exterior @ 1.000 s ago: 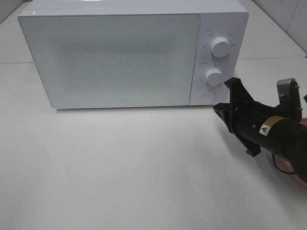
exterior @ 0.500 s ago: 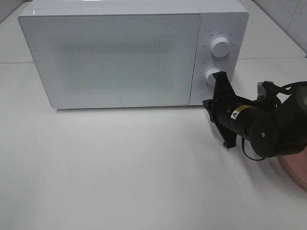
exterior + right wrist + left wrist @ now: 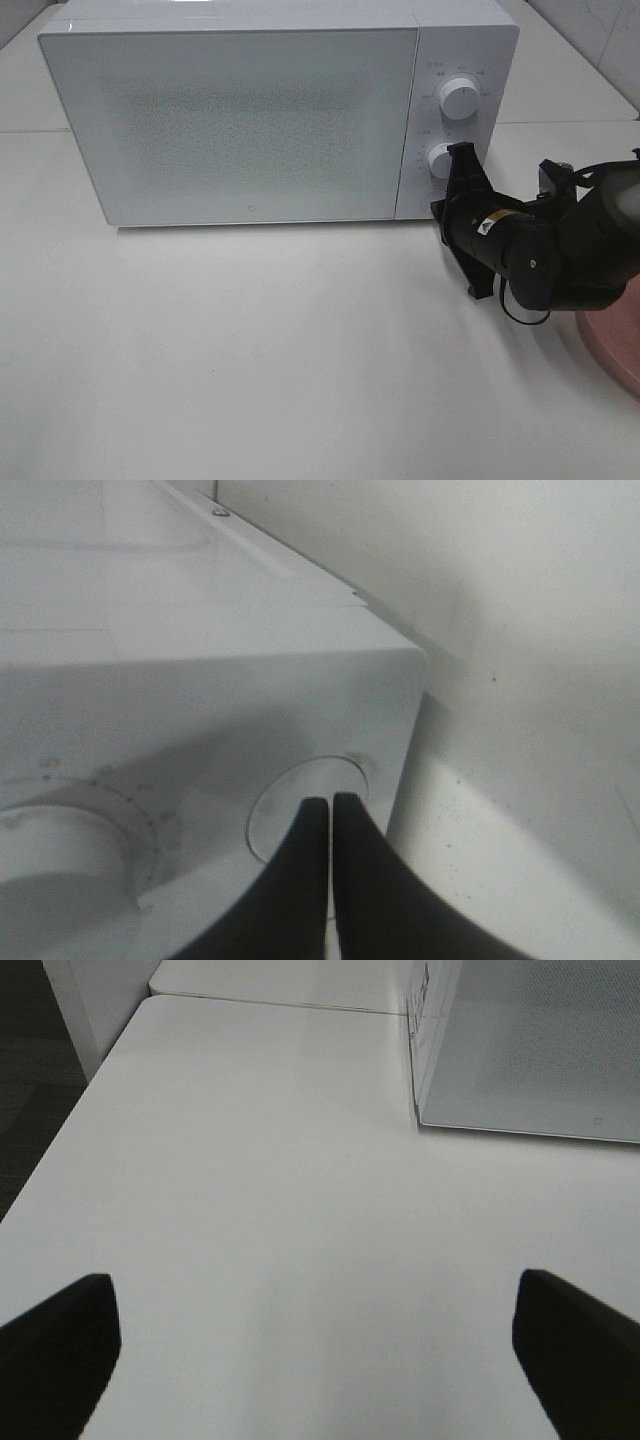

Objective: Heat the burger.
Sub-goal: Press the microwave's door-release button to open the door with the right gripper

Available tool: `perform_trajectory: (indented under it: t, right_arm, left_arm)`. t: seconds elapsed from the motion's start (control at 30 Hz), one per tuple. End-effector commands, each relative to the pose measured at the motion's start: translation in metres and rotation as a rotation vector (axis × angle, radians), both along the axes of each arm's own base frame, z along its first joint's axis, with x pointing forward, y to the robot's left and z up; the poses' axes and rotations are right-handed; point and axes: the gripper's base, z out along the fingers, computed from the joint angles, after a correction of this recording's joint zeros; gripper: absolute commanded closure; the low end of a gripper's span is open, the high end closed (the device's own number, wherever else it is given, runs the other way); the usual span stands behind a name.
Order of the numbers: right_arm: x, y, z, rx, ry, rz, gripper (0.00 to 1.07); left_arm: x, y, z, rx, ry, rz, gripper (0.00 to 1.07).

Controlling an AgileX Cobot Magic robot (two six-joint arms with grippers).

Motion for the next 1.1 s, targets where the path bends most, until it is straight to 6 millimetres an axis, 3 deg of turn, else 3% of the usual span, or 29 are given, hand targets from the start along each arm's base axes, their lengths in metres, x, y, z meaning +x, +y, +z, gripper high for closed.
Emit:
perform_trajectory:
  t: [0.03,0.9,1.1]
  right_arm:
    - [0.008,0.003,0.004,-0.013,-0.029,0.009,1.07]
    - [0.018,0.005,0.01,0.011,-0.165,-0.003,1.07]
    - [0.028,0.012,0.013,0.018,-0.198,0.036,1.07]
  left_arm:
    - [-0.002,-0.001,0.001,-0.004,-0.022,-0.011,0.07]
    - [-0.002,-0.001,0.001,-0.004,-0.022,-0.011,0.07]
    - [-0.002,-0.001,0.001,-0.004,-0.022,-0.011,0.07]
